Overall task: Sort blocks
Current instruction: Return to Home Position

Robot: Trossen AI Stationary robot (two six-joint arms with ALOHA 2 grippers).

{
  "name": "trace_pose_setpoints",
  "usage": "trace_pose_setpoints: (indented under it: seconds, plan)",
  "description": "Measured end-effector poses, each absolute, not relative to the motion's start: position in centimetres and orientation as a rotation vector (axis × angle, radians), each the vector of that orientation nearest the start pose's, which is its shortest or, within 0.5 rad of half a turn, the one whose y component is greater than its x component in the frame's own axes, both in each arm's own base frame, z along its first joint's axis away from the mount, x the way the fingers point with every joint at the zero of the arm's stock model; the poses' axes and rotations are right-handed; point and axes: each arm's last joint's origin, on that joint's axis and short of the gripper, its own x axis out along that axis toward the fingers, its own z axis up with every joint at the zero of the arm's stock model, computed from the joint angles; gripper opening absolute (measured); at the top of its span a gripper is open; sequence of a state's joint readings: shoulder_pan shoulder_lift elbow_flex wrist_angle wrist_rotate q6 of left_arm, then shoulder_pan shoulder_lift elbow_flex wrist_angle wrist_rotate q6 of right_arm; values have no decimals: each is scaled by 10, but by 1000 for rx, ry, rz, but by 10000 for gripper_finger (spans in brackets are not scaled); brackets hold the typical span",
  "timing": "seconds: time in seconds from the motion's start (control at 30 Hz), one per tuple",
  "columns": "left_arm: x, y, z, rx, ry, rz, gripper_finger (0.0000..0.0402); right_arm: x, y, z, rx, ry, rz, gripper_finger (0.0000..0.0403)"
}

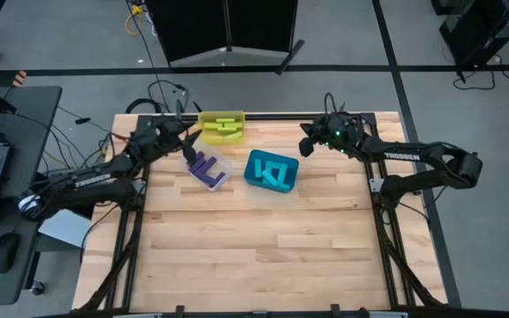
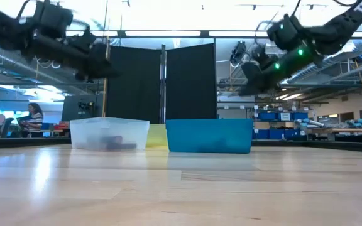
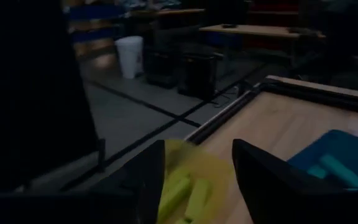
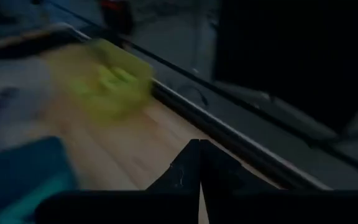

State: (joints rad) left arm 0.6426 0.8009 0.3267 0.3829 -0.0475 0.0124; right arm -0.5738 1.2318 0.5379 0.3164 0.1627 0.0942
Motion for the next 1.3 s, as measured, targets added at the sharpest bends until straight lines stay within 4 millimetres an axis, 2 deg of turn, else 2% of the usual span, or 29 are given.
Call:
trace_pose_setpoints:
  seconds: [0.13, 0.23, 0.33, 0.4, 0.57, 0.7, 0.8, 0.9, 1.03, 1.3]
  plan:
    - [132, 118, 197, -135, 66, 784, 149, 188, -151, 181, 262, 395, -830, 8]
    - [126, 122, 184, -188, 92, 797, 89, 176, -148, 163, 334, 420, -830, 9]
    - [125, 121, 182, -141, 120, 708, 21, 164, -143, 146, 379, 465, -716, 6]
    - [124, 123, 187, -123, 107, 657, 11, 162, -140, 142, 444, 457, -605, 6]
    - [112, 128, 213, -259, -47, 602, 5, 156, -144, 149, 678, 353, -544, 6]
    - [94, 126, 241, -268, -126, 670, 4, 147, -152, 173, 638, 225, -479, 6]
    - [84, 119, 241, -358, -24, 696, 3, 135, -157, 182, 611, 180, -470, 6]
    - [76, 110, 233, -443, 71, 706, 2, 122, -162, 187, 682, 138, -429, 6]
    - [64, 101, 240, -410, 4, 812, 2, 108, -165, 200, 711, 49, -359, 6]
    - [42, 88, 242, -418, -65, 929, 1, 81, -171, 213, 670, -42, -471, 6]
